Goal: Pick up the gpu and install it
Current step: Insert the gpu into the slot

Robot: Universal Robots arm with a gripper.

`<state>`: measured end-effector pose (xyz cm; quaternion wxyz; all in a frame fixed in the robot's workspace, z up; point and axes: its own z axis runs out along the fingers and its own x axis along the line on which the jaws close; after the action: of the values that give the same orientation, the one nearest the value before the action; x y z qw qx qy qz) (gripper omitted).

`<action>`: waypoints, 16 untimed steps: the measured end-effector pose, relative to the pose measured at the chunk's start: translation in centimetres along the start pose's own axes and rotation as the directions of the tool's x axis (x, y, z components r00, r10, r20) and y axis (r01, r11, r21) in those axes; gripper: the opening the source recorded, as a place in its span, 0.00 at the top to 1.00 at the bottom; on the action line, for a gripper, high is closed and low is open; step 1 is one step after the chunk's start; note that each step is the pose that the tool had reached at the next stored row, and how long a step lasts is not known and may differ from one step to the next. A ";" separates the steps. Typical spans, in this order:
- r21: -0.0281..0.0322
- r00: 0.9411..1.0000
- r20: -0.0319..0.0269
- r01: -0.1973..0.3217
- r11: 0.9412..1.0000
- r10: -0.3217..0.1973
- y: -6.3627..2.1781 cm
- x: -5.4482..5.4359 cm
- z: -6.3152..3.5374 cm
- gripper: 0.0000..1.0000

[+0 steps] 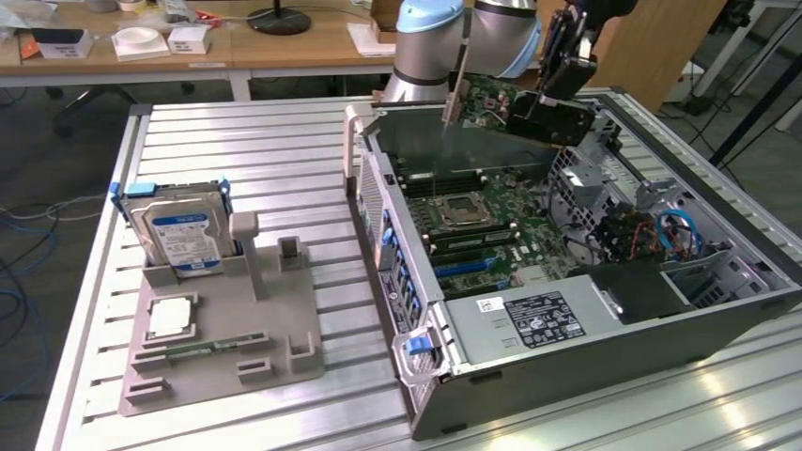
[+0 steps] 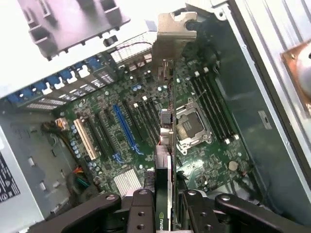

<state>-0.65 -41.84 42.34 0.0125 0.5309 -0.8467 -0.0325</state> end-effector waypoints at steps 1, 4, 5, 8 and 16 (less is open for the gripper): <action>0.000 1.000 -0.001 0.018 1.000 -0.018 0.00 0.0 0.00 0.73; -0.002 0.997 -0.005 0.072 0.997 -0.072 0.00 0.0 0.01 0.73; -0.003 0.996 -0.007 0.090 0.996 -0.090 0.00 0.0 0.01 0.73; -0.004 0.990 -0.010 0.142 0.990 -0.142 0.00 0.0 0.01 0.73; -0.010 0.959 -0.020 0.282 0.959 -0.282 0.00 0.0 0.03 0.73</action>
<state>-0.65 -41.84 42.31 0.0185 0.6463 -0.7622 -0.0314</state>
